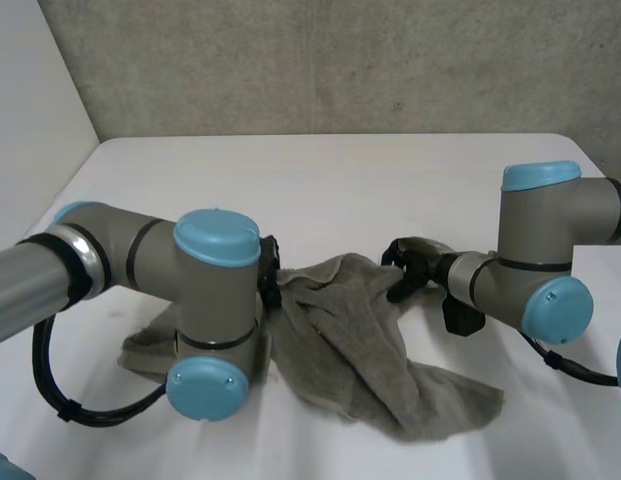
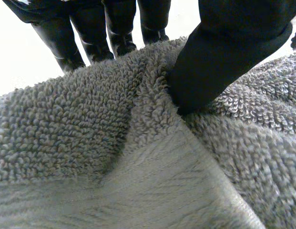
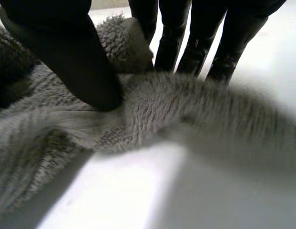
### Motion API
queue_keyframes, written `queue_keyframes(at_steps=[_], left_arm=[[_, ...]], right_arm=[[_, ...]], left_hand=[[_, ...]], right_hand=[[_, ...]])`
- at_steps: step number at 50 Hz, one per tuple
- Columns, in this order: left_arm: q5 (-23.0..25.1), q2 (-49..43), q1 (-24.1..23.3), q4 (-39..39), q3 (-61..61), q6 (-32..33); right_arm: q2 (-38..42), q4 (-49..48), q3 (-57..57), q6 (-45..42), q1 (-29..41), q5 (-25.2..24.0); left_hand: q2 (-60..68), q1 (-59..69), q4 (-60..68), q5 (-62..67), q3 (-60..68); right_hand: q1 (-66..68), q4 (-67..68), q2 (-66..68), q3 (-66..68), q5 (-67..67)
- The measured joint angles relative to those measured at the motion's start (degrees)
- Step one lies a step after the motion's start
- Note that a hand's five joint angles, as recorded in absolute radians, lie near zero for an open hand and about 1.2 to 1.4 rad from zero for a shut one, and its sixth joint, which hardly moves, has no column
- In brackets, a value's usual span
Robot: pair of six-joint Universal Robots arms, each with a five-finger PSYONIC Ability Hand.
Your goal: Fold the towel.
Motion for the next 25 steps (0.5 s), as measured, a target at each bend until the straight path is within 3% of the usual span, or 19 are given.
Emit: queue_keyframes(at_steps=[10, 16, 17, 18, 19, 22, 25], left_arm=[[1.26, 2.29, 4.38, 1.06, 9.28, 8.52], [9.67, 4.29, 7.49, 1.48, 20.36, 14.91], [13.65, 5.14, 8.42, 1.46, 23.69, 16.1], [13.65, 5.14, 8.42, 1.46, 23.69, 16.1], [18.75, 6.52, 9.44, 1.4, 26.95, 16.87], [24.54, 8.64, 10.66, 1.11, 29.04, 16.85], [27.91, 10.6, 11.82, 0.16, 28.17, 15.89]], right_arm=[[-4.22, -6.49, -6.13, -0.34, -0.07, 0.64], [-13.57, -20.25, -6.79, -2.69, -0.13, 1.65], [-16.88, -25.52, -5.36, -3.92, -0.12, 2.05], [-16.88, -25.52, -5.36, -3.92, -0.12, 2.05], [-20.84, -32.22, -2.75, -5.68, -0.13, 2.53], [-25.01, -39.28, 1.27, -8.03, -0.12, 2.92], [-27.56, -42.34, 5.32, -10.41, -0.1, 2.88]], left_hand=[[2.39, 0.96, 2.61, 2.26, 2.45], [2.48, 0.96, 2.79, 2.48, 2.6], [2.48, 0.96, 2.79, 2.48, 2.6], [2.48, 0.96, 2.79, 2.48, 2.6], [2.49, 0.96, 2.79, 2.49, 2.61], [2.49, 0.96, 2.81, 2.49, 2.62], [2.49, 0.96, 2.82, 2.49, 2.62]], right_hand=[[7.0, 6.44, 6.17, 5.53, 6.51], [7.45, 6.83, 6.58, 5.97, 6.96], [7.46, 6.85, 6.58, 5.97, 6.97], [7.46, 6.85, 6.58, 5.97, 6.97], [7.49, 6.89, 6.59, 6.0, 7.03], [7.5, 6.92, 6.6, 6.02, 7.07], [7.51, 6.93, 6.6, 6.03, 7.16]])
